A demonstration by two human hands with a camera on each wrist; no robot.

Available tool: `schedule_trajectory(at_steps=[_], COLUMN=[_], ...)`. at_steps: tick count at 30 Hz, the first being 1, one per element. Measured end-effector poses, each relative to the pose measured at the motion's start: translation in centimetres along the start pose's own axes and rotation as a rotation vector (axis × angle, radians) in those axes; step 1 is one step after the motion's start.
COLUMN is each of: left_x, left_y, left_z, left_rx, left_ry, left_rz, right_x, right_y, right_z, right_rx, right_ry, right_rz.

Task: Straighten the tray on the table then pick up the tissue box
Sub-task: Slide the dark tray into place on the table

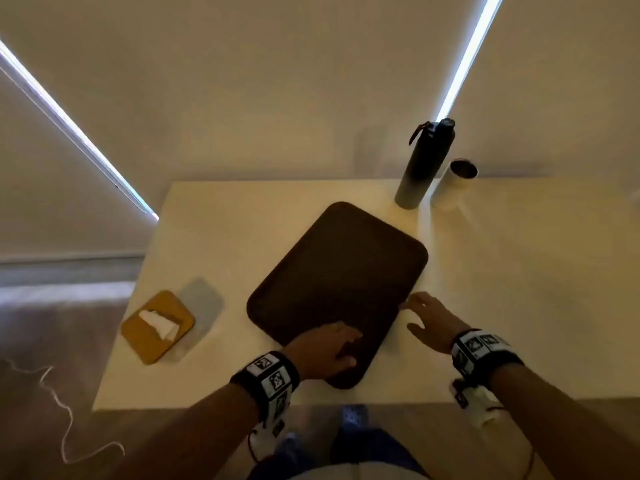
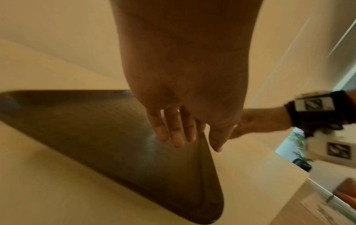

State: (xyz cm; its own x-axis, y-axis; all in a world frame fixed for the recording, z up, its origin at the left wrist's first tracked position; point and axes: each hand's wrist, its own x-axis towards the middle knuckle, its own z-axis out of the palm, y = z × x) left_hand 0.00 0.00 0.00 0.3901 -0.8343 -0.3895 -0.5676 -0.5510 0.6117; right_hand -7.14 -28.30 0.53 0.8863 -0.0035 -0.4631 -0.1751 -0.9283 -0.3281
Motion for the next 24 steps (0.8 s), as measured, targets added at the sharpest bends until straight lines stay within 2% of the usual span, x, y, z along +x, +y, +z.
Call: schedule_trajectory(at_steps=[5,9,15,20,24], left_x=[4.8,5.6,5.4,3.1,-0.1], left_y=[2.3,2.1,1.4,-1.0,-4.8], left_z=[2.6,4.1,4.5,3.3,1.7], left_rx=[-0.009,-0.02,-0.099,-0.09,-0.066], left_ry=[-0.04,-0.064,-0.023,0.02,0.063], left_rz=[-0.086,-0.109,-0.117,-0.106,-0.133], right_x=[4.7,6.8,8.1,7.6,6.8], right_y=[1.7,2.1,2.0,0.7,-2.4], right_z=[-1.6,-2.3,-2.6,-1.0,1.9], right_rx=[-0.149,-0.269,-0.419,-0.38,-0.324], right_ry=[0.0,-0.074,-0.136,-0.059,0.075], right_rz=[-0.129,-0.244,-0.4,-0.414,-0.403])
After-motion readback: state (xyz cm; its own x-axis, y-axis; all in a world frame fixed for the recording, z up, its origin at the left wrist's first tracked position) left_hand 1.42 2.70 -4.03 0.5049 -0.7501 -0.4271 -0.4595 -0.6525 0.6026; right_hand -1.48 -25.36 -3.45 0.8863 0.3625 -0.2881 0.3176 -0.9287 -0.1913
